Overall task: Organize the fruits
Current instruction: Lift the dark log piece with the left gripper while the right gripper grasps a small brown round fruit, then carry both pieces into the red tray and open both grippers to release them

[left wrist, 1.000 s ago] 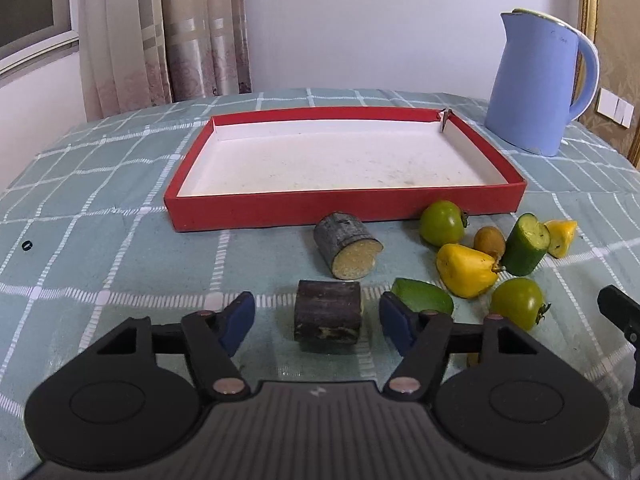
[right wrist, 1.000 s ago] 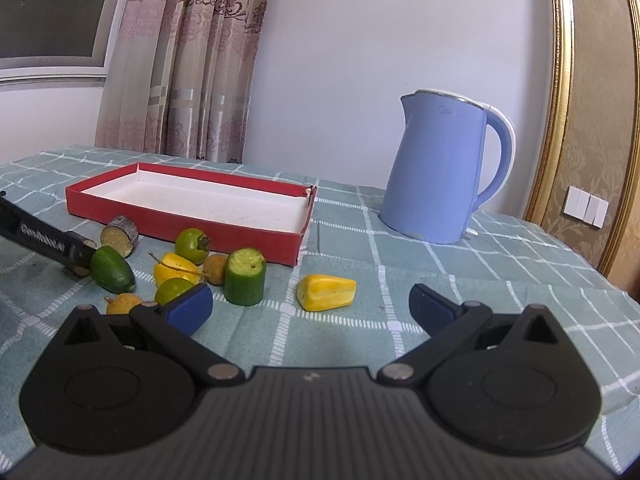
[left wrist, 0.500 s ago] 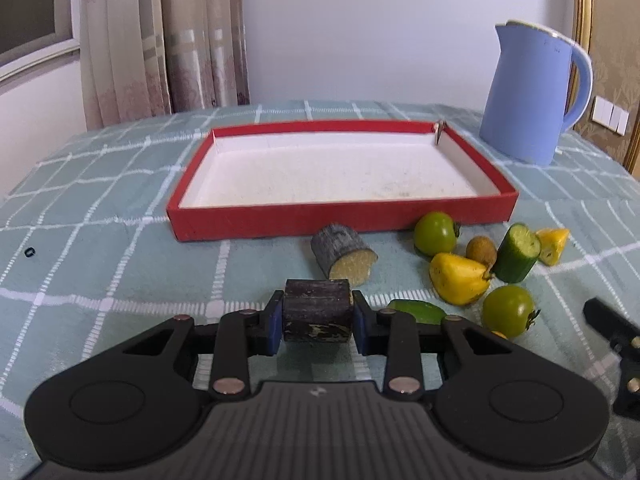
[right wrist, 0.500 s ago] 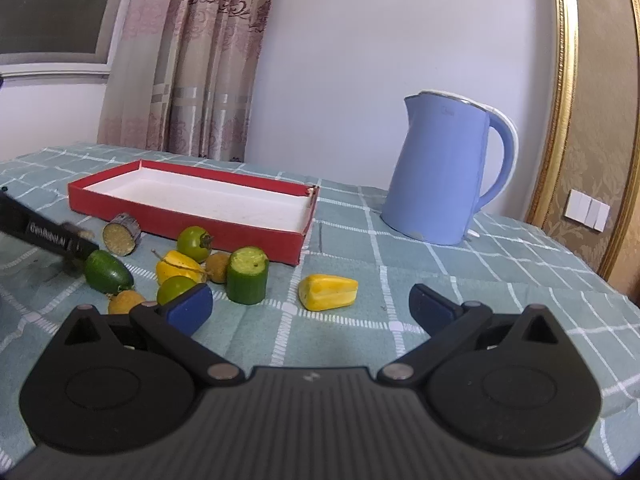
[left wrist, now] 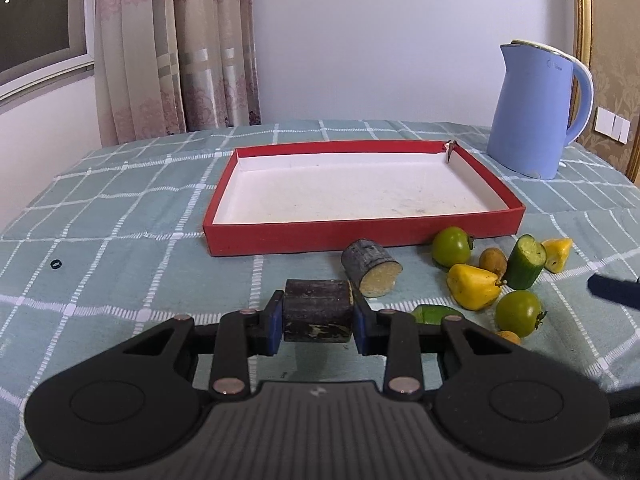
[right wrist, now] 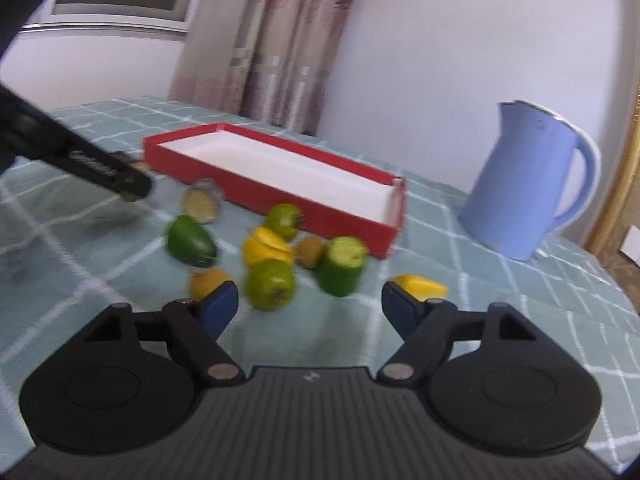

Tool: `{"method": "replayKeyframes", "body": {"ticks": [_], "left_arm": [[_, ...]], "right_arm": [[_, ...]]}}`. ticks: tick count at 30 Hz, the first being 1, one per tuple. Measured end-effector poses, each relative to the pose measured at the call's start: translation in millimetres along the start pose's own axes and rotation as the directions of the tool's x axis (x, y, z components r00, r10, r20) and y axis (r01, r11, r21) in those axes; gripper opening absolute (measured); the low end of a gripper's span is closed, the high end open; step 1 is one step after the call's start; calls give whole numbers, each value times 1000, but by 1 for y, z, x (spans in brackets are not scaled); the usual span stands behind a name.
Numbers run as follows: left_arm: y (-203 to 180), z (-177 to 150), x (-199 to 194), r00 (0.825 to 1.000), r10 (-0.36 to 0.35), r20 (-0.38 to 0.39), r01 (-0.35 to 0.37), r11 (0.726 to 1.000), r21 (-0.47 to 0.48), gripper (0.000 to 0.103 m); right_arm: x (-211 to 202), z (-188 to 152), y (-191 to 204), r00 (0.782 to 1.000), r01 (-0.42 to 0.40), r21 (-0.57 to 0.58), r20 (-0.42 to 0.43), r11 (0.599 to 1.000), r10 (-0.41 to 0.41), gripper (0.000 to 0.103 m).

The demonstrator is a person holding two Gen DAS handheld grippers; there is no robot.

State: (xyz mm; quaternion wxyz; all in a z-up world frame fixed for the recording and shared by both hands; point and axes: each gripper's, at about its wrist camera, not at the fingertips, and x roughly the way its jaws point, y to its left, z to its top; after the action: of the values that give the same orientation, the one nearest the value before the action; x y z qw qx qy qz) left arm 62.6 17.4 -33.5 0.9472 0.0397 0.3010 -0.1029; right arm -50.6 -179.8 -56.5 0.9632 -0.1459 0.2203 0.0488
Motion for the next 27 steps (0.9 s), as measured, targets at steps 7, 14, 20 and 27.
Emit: {"method": "replayKeyframes", "body": {"ticks": [7, 14, 20, 27], "left_arm": [[8, 0, -2, 1000, 8, 16, -8, 1000, -2, 33], [12, 2, -7, 999, 23, 42, -25, 999, 27, 33], [14, 2, -5, 999, 22, 37, -23, 999, 24, 33], [14, 13, -4, 999, -27, 30, 25, 999, 40, 33]], "right_arm": [[4, 10, 36, 992, -119, -47, -35, 992, 118, 65], [22, 15, 41, 984, -163, -37, -80, 986, 159, 37], [29, 15, 33, 977, -178, 4, -117, 984, 178, 29], [19, 17, 25, 981, -175, 10, -84, 984, 175, 28]]}}
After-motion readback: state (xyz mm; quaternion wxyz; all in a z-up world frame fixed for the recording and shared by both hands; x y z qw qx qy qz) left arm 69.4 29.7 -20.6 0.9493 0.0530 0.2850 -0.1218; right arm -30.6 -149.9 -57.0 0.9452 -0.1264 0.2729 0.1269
